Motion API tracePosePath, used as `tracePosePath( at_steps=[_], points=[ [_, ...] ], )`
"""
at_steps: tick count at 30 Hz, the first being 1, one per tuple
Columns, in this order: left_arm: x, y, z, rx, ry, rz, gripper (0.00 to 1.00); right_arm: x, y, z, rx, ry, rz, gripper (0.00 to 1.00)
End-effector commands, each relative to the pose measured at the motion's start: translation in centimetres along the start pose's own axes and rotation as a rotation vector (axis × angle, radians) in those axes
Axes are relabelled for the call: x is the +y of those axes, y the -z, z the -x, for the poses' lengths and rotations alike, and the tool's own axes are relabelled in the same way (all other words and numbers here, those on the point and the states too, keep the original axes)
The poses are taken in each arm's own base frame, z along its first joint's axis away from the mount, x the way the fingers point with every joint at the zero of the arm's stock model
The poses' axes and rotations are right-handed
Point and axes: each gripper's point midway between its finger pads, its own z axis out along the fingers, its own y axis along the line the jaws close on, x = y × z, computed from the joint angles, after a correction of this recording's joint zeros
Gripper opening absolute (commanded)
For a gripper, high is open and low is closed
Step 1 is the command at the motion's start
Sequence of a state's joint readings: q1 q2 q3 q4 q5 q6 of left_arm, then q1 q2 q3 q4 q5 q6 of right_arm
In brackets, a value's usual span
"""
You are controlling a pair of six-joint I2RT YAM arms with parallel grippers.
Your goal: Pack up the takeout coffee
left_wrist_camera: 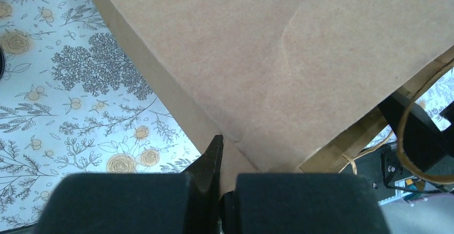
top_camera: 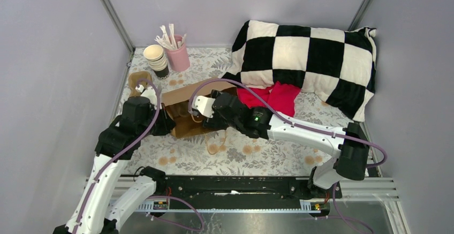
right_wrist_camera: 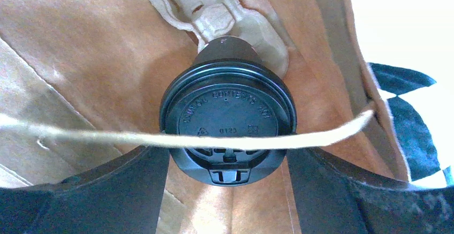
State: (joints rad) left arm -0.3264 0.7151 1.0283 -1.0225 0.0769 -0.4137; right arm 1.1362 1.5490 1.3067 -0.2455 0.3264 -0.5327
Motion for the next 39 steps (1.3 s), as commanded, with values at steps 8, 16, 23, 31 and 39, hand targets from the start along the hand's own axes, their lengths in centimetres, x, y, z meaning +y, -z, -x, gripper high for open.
tracePosePath(
  at_steps=[8, 16, 23, 31, 39],
  points=[
    [-1.3, 0.8, -0.4, 0.021, -0.032, -0.079, 0.0, -0.3, 1.2, 1.4, -0.049, 0.134, 0.071, 0.37],
    [-1.6, 0.5, 0.8, 0.028, -0.021, -0.063, 0.0, 0.5, 1.4, 1.4, -0.058, 0.221, 0.136, 0.39],
    [-1.6, 0.5, 0.2, 0.038, -0.014, -0.071, 0.0, 0.2, 0.3, 0.7, -0.017, 0.331, 0.122, 0.4],
    [-1.6, 0.5, -0.3, 0.046, -0.037, -0.088, 0.0, 0.3, -1.3, -0.2, 0.023, 0.434, 0.114, 0.41],
    [-1.6, 0.4, -0.8, 0.051, -0.034, -0.094, 0.0, 1.8, -4.6, -1.1, 0.054, 0.49, 0.146, 0.39]
  ],
)
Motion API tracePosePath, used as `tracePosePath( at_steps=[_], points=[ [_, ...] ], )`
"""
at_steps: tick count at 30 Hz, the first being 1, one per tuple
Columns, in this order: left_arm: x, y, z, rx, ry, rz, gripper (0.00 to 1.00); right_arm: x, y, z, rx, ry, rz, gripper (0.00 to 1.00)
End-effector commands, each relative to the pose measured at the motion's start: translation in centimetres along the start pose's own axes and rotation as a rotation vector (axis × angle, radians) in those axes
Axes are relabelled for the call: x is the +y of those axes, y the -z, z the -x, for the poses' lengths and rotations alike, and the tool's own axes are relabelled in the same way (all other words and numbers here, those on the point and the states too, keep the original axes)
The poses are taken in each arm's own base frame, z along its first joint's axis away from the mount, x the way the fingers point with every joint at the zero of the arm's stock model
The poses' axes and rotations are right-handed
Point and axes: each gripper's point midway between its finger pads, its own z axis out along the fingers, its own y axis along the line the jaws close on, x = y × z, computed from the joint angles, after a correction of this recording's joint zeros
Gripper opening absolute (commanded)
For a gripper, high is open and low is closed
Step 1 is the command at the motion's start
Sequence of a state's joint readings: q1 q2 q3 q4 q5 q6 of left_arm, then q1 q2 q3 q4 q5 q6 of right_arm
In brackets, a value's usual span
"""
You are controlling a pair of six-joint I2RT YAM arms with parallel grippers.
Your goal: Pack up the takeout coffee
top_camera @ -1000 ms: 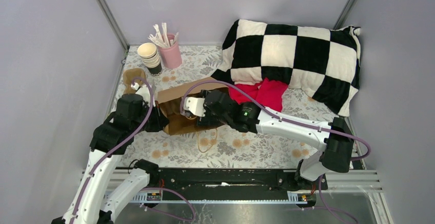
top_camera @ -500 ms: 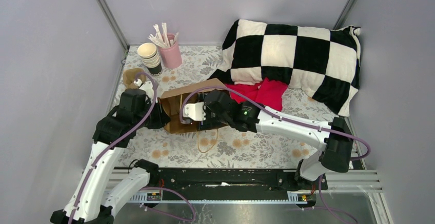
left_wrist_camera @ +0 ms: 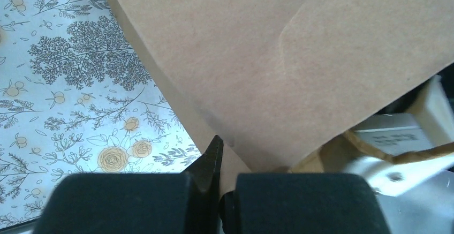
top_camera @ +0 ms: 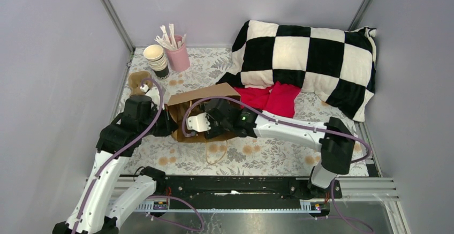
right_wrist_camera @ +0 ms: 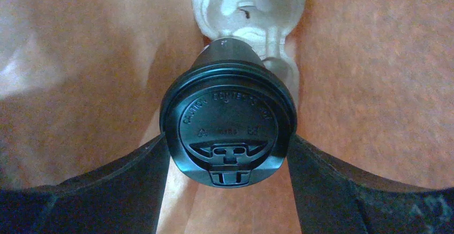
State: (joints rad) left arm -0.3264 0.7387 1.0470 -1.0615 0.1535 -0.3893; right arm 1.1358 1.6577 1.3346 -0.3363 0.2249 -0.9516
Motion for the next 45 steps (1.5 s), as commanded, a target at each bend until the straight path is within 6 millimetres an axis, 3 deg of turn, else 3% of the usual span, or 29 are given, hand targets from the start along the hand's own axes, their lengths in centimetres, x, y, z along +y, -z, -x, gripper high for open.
tracePosePath(
  at_steps=[1, 6, 13, 17, 29, 45],
  points=[
    [-0.6, 0.2, 0.2, -0.021, -0.017, -0.039, 0.0, -1.6, -1.9, 0.7, 0.006, 0.023, -0.048, 0.39],
    [-0.5, 0.3, 0.4, -0.032, -0.025, -0.032, 0.0, -2.9, -2.4, 0.8, 0.029, -0.004, -0.107, 0.38],
    [-0.4, 0.3, 0.4, -0.033, -0.021, -0.024, 0.0, -4.0, 1.2, 0.2, 0.048, -0.031, -0.129, 0.39],
    [-0.3, 0.2, 0.3, -0.032, -0.017, -0.021, 0.0, -4.5, 2.1, -0.8, 0.08, -0.03, -0.157, 0.4],
    [-0.6, 0.4, -0.1, -0.025, -0.016, -0.045, 0.0, -5.0, 0.0, -2.3, 0.144, -0.03, -0.194, 0.4],
    [-1.2, 0.3, -0.1, -0.011, -0.058, -0.072, 0.0, -3.4, -1.6, -0.9, 0.033, -0.086, -0.078, 0.39]
  ],
)
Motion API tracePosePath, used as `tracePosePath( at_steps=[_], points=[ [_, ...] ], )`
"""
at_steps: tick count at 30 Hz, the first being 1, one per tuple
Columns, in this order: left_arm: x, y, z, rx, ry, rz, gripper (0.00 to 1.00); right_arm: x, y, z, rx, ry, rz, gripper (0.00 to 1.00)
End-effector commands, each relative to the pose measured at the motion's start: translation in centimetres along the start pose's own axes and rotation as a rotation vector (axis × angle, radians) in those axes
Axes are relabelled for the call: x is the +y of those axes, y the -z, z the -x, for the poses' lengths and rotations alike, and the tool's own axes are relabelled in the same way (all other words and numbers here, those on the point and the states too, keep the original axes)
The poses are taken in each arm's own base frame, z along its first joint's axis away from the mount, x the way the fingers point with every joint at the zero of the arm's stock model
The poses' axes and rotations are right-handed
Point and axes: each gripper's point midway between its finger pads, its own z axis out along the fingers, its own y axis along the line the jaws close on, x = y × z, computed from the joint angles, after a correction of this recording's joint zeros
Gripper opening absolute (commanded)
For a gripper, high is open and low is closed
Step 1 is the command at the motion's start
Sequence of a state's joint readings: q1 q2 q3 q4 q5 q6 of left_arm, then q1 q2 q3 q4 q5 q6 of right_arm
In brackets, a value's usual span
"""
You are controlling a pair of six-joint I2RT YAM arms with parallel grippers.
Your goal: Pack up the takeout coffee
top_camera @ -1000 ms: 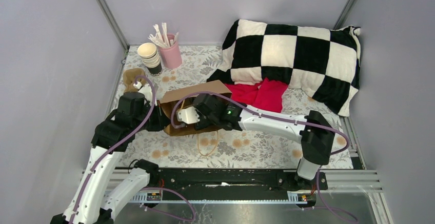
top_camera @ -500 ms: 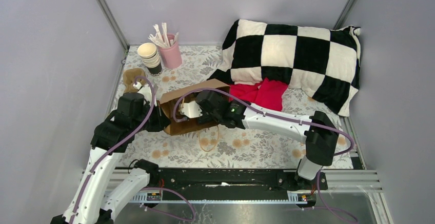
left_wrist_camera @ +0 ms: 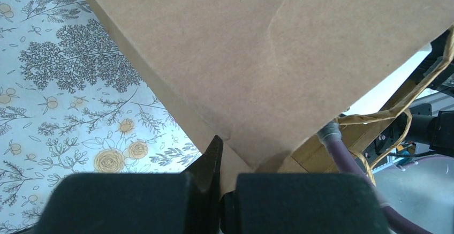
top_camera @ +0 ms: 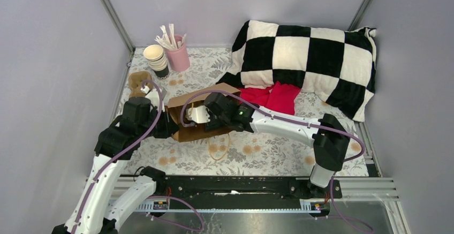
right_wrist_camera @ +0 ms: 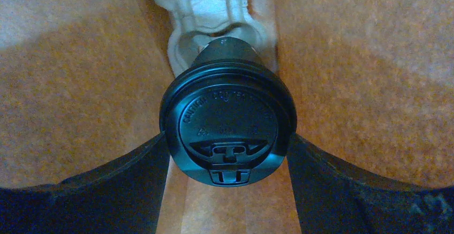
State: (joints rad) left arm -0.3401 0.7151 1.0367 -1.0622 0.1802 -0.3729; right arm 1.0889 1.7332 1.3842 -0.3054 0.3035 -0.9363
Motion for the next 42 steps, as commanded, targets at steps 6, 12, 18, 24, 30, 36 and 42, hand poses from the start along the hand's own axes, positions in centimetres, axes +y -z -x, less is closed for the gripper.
tracePosePath(
  at_steps=[6, 12, 18, 24, 30, 36, 42],
  points=[
    [-0.9, 0.0, 0.2, -0.012, -0.037, -0.051, 0.0, -2.0, -0.7, 0.5, -0.021, -0.05, -0.058, 0.4],
    [-1.1, 0.2, 0.2, -0.014, -0.043, -0.061, 0.0, -1.8, -1.6, 0.5, -0.037, -0.063, -0.043, 0.39],
    [-1.2, 0.3, 0.1, -0.017, -0.045, -0.068, 0.0, -2.1, -2.4, 0.7, -0.051, -0.078, -0.047, 0.39],
    [-1.3, 0.2, 0.1, -0.012, -0.049, -0.071, 0.0, -2.1, -2.8, 1.2, -0.073, -0.091, -0.041, 0.4],
    [-1.5, 0.3, 0.1, -0.009, -0.052, -0.08, 0.0, -2.1, -3.9, 1.2, -0.076, -0.096, -0.042, 0.41],
    [-1.9, 0.3, 0.2, -0.002, -0.06, -0.101, 0.0, -1.2, -4.8, 1.0, -0.085, -0.119, -0.004, 0.42],
    [-2.8, 0.9, 0.7, -0.003, -0.072, -0.141, 0.0, -0.5, -4.1, 1.3, -0.1, -0.136, 0.067, 0.42]
  ],
)
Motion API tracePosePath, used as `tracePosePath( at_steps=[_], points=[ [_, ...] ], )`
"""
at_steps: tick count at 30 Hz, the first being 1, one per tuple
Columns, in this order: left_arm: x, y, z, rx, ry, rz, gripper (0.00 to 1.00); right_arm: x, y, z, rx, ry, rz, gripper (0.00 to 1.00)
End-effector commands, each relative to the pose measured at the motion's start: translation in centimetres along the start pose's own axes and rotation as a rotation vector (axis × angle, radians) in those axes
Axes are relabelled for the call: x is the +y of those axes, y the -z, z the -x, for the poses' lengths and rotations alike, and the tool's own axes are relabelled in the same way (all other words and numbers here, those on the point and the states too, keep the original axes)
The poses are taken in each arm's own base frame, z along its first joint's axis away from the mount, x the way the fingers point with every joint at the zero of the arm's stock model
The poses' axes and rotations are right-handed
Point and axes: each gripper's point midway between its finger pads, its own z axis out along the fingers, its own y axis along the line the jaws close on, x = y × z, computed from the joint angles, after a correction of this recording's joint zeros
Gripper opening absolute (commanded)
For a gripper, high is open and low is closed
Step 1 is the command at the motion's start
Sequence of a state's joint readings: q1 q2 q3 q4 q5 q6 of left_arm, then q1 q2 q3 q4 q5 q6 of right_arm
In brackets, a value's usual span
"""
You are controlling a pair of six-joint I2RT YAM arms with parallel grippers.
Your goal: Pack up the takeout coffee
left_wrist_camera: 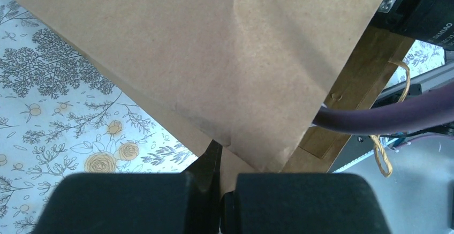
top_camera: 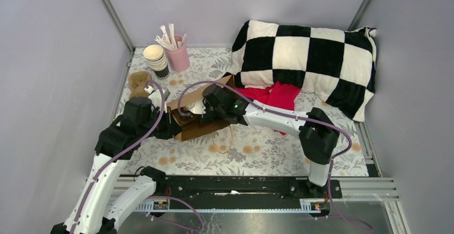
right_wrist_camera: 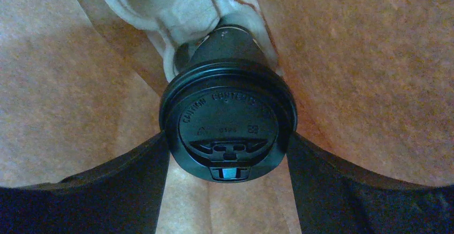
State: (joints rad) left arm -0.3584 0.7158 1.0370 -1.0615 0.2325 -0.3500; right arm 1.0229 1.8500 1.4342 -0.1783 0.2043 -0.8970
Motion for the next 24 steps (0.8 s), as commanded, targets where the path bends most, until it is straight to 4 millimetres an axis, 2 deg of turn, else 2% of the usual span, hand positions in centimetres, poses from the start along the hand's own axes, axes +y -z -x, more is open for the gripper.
tracePosePath(
  at_steps=[1, 10, 17, 24],
  points=[
    [-2.0, 0.9, 1.4, -0.03, -0.04, -0.088, 0.0, 0.8, 0.5, 0.7, -0.022, -0.042, 0.08, 0.42],
    [-4.2, 1.9, 2.1, -0.022, -0.059, -0.176, 0.0, 1.8, 2.5, 0.6, 0.016, -0.096, 0.175, 0.42],
    [-5.2, 2.6, 1.9, -0.015, -0.071, -0.216, 0.0, 3.2, 2.9, -0.2, 0.068, -0.104, 0.237, 0.42],
    [-5.8, 3.3, 1.8, -0.019, -0.083, -0.24, 0.0, 5.1, 4.2, 0.3, 0.116, -0.109, 0.311, 0.43]
  ],
)
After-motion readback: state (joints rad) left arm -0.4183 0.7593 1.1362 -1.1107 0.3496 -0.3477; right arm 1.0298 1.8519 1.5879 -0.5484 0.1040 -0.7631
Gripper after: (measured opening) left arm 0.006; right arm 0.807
